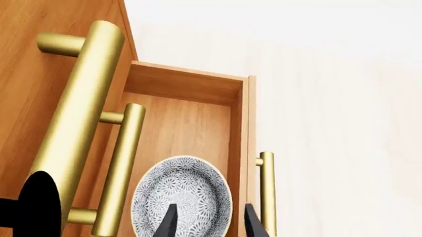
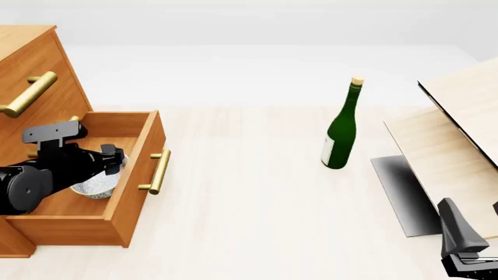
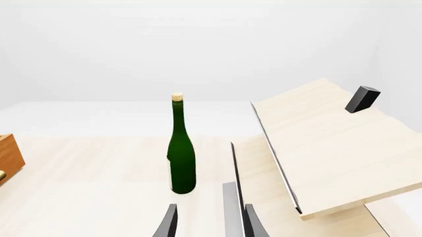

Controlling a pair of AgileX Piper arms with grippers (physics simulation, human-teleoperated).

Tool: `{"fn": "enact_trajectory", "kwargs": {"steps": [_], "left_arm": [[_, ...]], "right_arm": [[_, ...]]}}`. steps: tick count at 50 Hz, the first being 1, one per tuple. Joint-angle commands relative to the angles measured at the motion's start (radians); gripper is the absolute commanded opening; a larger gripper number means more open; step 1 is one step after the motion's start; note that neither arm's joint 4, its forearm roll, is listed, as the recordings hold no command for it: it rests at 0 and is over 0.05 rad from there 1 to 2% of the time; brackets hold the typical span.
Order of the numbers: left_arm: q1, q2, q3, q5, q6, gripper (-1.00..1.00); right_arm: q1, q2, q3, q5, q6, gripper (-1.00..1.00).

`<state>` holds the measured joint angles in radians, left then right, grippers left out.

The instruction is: Put the bowl in the bottom drawer of the cabinet.

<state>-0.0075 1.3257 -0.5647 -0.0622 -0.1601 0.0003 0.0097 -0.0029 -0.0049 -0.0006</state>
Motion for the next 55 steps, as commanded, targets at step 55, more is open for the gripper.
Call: {"fn": "enact_trajectory", "kwargs": {"steps": [55], "left_arm": [[-0.177,-0.275,-0.040,0.031,-0.126,1.00]], "right_arm": [[0.000,0.000,0.000,0.000,0.000,1.00]]}}
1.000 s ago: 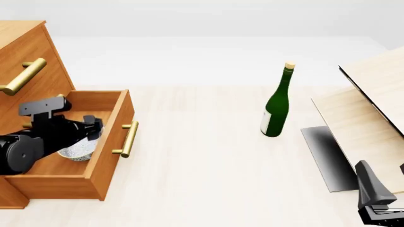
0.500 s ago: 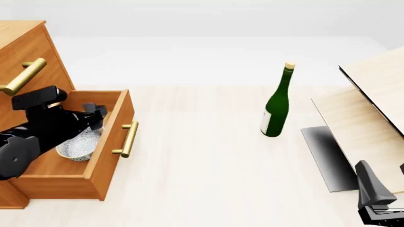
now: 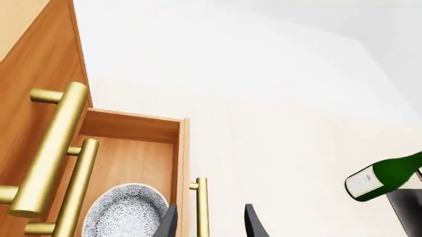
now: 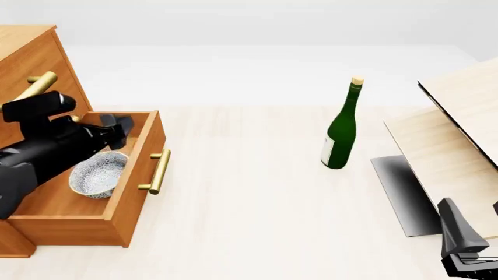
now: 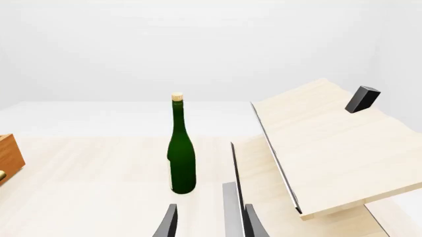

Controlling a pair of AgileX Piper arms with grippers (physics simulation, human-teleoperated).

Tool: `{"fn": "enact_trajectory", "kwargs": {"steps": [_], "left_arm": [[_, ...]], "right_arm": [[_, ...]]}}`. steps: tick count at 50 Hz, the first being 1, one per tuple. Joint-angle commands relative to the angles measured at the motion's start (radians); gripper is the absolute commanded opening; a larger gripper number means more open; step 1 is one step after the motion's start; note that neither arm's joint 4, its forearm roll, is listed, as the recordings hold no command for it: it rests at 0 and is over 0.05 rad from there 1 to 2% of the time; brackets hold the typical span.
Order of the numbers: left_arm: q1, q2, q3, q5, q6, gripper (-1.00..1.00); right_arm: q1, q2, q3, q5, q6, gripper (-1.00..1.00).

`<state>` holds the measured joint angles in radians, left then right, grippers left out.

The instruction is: Put the bowl in the bottom drawer of the cabinet.

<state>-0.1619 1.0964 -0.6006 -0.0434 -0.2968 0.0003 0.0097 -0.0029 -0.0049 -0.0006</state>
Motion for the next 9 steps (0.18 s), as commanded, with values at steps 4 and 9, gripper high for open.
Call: {"fn": "enact_trajectory", "kwargs": {"steps": [4,9], "left_arm": [[-0.035,-0.069,-0.004,0.022,0.020,1.00],[-0.048,-0.096,-0.003,0.029,0.026,1.00]], "right_arm": [[0.000,0.000,0.000,0.000,0.000,1.00],[0.000,0.000,0.000,0.000,0.000,1.00]]}}
